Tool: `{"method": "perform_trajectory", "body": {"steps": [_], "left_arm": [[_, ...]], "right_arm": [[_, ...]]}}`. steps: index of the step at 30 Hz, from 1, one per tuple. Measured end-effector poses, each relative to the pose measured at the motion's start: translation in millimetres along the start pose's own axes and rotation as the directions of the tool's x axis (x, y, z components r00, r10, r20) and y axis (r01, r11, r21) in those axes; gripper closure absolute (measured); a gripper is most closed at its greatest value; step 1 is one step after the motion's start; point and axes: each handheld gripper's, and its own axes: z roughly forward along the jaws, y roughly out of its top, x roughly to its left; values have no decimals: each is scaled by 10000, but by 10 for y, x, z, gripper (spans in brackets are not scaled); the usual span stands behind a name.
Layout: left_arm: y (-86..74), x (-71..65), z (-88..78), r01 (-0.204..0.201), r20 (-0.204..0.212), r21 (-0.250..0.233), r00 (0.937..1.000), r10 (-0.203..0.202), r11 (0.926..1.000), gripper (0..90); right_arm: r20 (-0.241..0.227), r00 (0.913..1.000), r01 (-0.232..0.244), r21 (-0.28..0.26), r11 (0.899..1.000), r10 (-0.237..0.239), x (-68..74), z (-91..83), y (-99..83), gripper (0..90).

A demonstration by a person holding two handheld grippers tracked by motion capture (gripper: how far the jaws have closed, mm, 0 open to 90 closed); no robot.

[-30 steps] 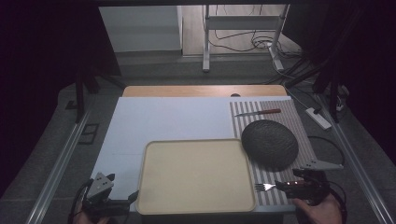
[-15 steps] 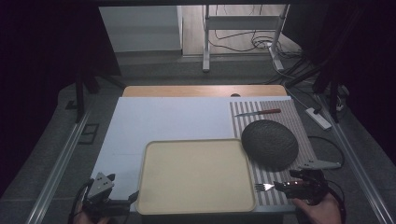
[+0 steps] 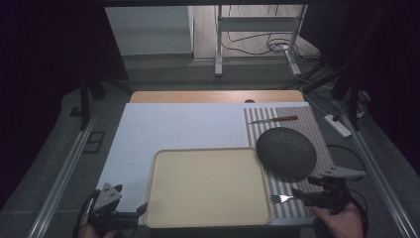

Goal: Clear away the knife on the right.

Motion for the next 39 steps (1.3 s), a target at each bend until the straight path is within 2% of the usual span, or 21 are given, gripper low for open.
{"method": "perform_trajectory", "body": {"steps": [10,27,39], "left_arm": [[4,-5,5,-14,-29,48,10000,15,10000,0],[8,-7,13,-34,-57,102,10000,35,9999,0],[9,-8,16,-42,-58,122,10000,43,9999,0]], "right_arm": [[-15,9997,232,-102,9997,-232,-11,-3,95,196],[-59,9993,368,16,9993,-368,-157,104,351,179],[245,9986,469,116,9988,-472,-293,222,549,141]]}}
